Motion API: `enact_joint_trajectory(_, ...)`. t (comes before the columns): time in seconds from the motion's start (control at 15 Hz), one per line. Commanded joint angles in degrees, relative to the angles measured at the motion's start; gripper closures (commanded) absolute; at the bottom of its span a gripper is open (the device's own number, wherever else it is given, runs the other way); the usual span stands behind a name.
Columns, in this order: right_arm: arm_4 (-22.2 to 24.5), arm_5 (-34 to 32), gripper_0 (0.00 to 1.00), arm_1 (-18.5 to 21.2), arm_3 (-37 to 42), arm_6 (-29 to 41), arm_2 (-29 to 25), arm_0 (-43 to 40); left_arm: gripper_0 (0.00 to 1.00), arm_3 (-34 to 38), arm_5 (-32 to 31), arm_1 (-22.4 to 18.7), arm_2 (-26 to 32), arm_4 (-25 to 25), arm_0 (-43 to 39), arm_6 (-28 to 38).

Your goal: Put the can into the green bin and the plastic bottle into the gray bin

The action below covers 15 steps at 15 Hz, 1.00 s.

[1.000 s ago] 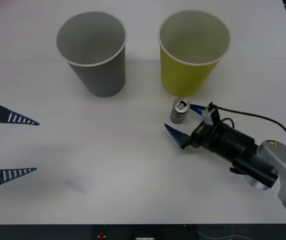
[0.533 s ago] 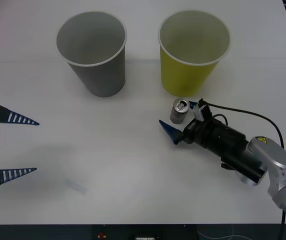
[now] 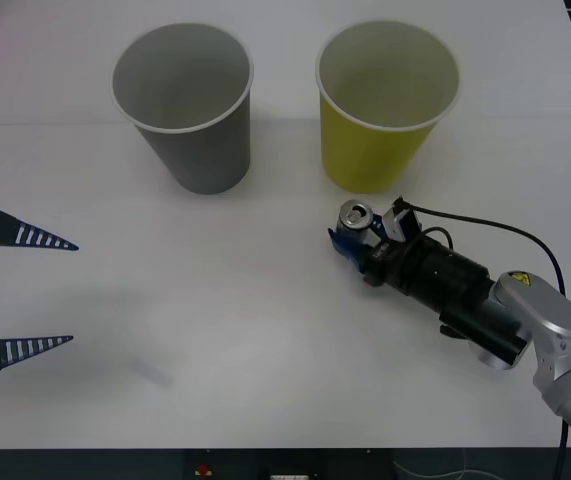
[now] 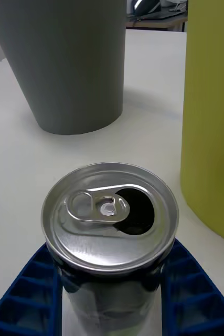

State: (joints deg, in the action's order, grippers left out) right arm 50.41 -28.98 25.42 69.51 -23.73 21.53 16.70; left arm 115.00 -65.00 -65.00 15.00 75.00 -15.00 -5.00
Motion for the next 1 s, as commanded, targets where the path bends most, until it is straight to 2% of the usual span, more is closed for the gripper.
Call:
enact_joint_trajectory(0.07,0.0,-0.3,1.0,0.1,0.0,0.1,-0.1,0.0,0.0,0.0,0.0,0.0,0.0,0.0,0.0,0.0)
enact_joint_trajectory(0.53,0.0,-4.1,1.0,2.5,1.9,2.2,0.1,-0.1,0.0,0.0,0.0,0.0,0.0,0.0,0.0,0.0)
enact_joint_trajectory(0.67,0.0,-5.1,1.0,4.9,4.0,7.6,1.3,-0.3,0.0,0.0,0.0,0.0,0.0,0.0,0.0,0.0)
enact_joint_trajectory(1.0,0.6,-4.3,1.0,13.5,15.4,21.5,3.0,-4.3,0.0,0.0,0.0,0.0,0.0,0.0,0.0,0.0)
